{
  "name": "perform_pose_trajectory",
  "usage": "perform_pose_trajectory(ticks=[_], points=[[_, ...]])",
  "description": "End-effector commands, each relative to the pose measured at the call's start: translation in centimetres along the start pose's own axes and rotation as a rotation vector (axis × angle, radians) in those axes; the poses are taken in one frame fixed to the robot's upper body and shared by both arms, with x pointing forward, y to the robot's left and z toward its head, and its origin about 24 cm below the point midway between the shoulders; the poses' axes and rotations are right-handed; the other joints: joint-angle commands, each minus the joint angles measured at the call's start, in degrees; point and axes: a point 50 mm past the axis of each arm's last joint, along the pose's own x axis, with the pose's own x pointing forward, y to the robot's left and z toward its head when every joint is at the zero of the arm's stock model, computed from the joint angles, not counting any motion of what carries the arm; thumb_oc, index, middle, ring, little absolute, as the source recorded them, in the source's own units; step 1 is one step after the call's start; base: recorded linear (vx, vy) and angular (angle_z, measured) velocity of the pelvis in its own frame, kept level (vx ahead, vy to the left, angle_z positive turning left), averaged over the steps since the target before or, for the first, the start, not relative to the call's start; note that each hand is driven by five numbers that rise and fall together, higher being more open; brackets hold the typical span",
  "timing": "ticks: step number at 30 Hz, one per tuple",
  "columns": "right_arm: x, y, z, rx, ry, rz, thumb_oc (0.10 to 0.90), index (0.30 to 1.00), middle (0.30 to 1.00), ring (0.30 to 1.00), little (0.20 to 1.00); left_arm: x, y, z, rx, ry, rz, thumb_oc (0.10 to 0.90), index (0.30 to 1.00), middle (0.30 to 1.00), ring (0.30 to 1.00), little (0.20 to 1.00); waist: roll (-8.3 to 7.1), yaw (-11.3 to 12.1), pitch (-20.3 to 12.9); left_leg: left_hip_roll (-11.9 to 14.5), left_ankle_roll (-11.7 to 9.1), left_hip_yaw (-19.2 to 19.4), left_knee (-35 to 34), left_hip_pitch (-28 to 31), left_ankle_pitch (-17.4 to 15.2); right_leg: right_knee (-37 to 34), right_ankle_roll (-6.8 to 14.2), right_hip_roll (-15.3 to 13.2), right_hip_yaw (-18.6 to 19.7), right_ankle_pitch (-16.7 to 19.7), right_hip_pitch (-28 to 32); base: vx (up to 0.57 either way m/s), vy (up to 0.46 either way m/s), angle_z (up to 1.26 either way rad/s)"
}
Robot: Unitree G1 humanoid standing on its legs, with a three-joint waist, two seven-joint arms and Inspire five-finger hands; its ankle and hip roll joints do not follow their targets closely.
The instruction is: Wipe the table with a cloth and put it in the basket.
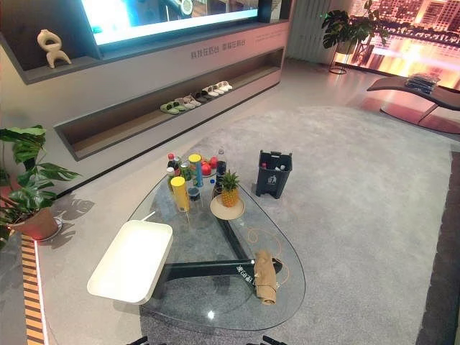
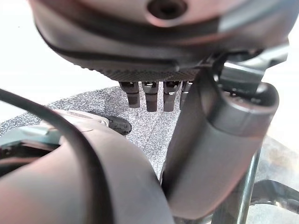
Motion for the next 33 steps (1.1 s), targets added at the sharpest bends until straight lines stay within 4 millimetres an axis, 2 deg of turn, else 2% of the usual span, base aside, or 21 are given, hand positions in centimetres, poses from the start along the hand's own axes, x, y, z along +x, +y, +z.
perform_pose_trajectory(ticks=[1,10,19,21,22,25,28,33], points=[[0.3,0.8,0.6,-0.023,0.003,0.031,0.8,0.9,0.9,0.9,0.9,0.6,-2.4,2.1,0.035,-0.056,-0.06,0.8,0.9,0.9,0.9,0.9,-0.91,0.3,1.2,-2.1,1.5,-0.4,0.8,1.1,-5.2,1.6,2.7,-2.5,-2.3,-1.7,0.7,0.0,0.0,0.0],[0.3,0.7,0.9,-0.052,-0.018,0.015,0.8,0.9,0.9,0.9,0.9,0.6,-2.3,2.2,0.036,-0.068,-0.05,0.8,0.9,0.9,0.9,0.9,-0.92,0.3,1.6,-2.2,1.5,-0.3,0.9,0.8,-5.1,1.7,2.7,-2.5,-2.3,-1.6,0.3,0.0,0.0,0.0],[0.2,0.6,2.6,-0.09,-0.153,-0.044,0.8,0.9,0.9,0.9,0.9,0.5,-1.9,1.7,0.035,-0.071,-0.031,0.8,0.9,0.9,0.9,0.9,-1.02,0.4,1.8,-2.4,1.4,-0.4,1.0,0.0,-4.9,1.0,3.1,-2.6,-2.2,-0.7,-0.4,0.04,-0.004,0.0],[0.2,0.9,4.0,-0.102,-0.226,-0.038,0.8,0.9,0.9,0.9,0.9,0.5,-2.0,1.9,0.044,-0.081,-0.031,0.8,0.9,0.9,0.9,0.9,-1.17,0.4,2.3,-2.4,1.4,-0.4,1.6,-1.0,-4.9,1.4,3.2,-2.6,-1.9,-0.5,-1.3,0.0,0.0,0.0],[0.1,1.4,5.4,-0.133,-0.296,-0.033,0.8,0.9,0.9,0.9,0.9,0.5,-2.0,2.3,0.064,-0.089,-0.039,0.8,0.9,0.9,0.9,0.9,-1.3,0.5,2.9,-2.4,1.5,-0.4,2.0,-1.7,-4.8,1.6,3.1,-2.5,-1.7,-0.4,-2.0,0.0,0.0,0.0],[-0.1,2.2,7.0,-0.192,-0.38,-0.033,0.8,0.9,0.9,0.9,0.9,0.5,-2.0,2.3,0.069,-0.088,-0.053,0.8,0.9,0.9,0.9,0.9,-1.46,0.5,3.5,-2.6,1.8,-0.6,2.3,-2.5,-4.8,1.7,3.1,-2.4,-1.2,-0.2,-2.8,0.0,0.0,0.0],[-0.6,3.7,9.5,-0.227,-0.499,-0.016,0.8,0.9,0.9,0.9,0.9,0.4,-2.2,2.5,0.061,-0.1,-0.064,0.8,0.9,0.9,0.9,0.9,-1.79,0.4,4.7,-2.8,2.1,-0.6,3.7,-4.5,-5.0,2.4,3.1,-2.5,-0.9,0.0,-4.7,-0.02,-0.008,-0.01],[-2.3,6.6,14.2,-0.291,-0.726,-0.008,0.8,0.9,0.9,0.9,0.9,0.5,-3.1,4.7,0.061,-0.174,-0.088,0.8,0.9,0.9,0.9,0.9,-2.03,0.2,9.1,-3.3,2.6,-0.7,6.2,-9.5,-4.8,4.2,2.8,-2.4,-0.6,0.4,-9.5,-0.14,-0.015,-0.03]])
